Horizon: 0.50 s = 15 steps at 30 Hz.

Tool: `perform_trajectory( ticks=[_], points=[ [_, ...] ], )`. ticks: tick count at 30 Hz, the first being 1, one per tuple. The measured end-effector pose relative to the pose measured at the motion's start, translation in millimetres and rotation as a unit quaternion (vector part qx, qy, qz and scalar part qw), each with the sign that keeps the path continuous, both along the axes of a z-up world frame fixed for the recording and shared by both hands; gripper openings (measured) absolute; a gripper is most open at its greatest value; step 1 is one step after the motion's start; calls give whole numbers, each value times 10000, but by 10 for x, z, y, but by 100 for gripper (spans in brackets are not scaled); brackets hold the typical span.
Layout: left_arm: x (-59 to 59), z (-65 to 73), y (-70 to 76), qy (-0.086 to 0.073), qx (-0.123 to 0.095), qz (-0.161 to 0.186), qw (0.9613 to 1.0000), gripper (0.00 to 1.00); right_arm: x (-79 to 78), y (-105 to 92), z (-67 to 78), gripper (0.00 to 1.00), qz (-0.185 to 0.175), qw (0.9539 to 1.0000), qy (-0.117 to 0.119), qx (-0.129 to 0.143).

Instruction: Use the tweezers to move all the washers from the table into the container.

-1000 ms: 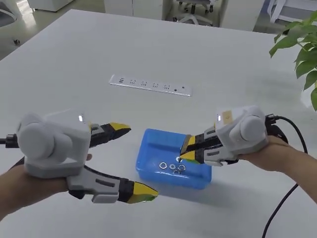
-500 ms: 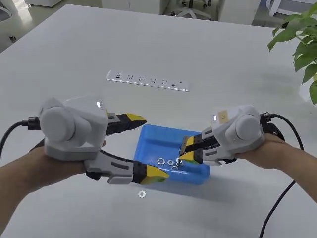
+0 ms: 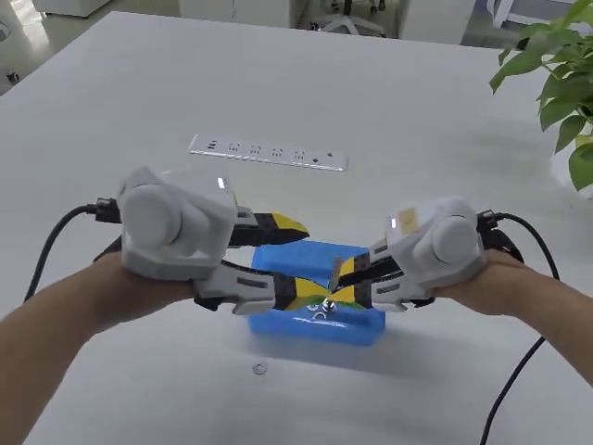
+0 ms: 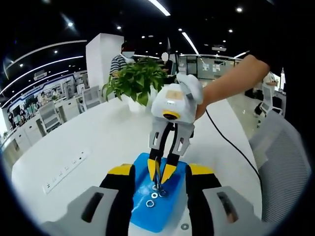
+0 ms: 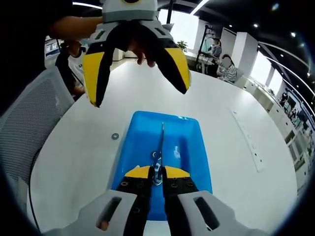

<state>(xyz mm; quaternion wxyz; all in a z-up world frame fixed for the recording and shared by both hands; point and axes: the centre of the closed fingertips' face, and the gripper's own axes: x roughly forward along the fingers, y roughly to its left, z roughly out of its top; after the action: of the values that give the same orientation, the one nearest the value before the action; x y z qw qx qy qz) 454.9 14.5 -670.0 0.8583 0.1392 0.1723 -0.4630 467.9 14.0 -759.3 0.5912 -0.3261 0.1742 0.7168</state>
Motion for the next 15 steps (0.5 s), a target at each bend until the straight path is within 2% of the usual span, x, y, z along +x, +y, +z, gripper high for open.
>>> perform_trajectory(
  ticks=[6,15],
  points=[
    [73,-77,-26,7,40,-97,9999,28,-1,-10,-2,10,48,10000,-34,-19],
    [109,-143,-150,-38,128,-365,9992,16,-17,-3,-7,10,140,9998,-95,-49]
  ],
)
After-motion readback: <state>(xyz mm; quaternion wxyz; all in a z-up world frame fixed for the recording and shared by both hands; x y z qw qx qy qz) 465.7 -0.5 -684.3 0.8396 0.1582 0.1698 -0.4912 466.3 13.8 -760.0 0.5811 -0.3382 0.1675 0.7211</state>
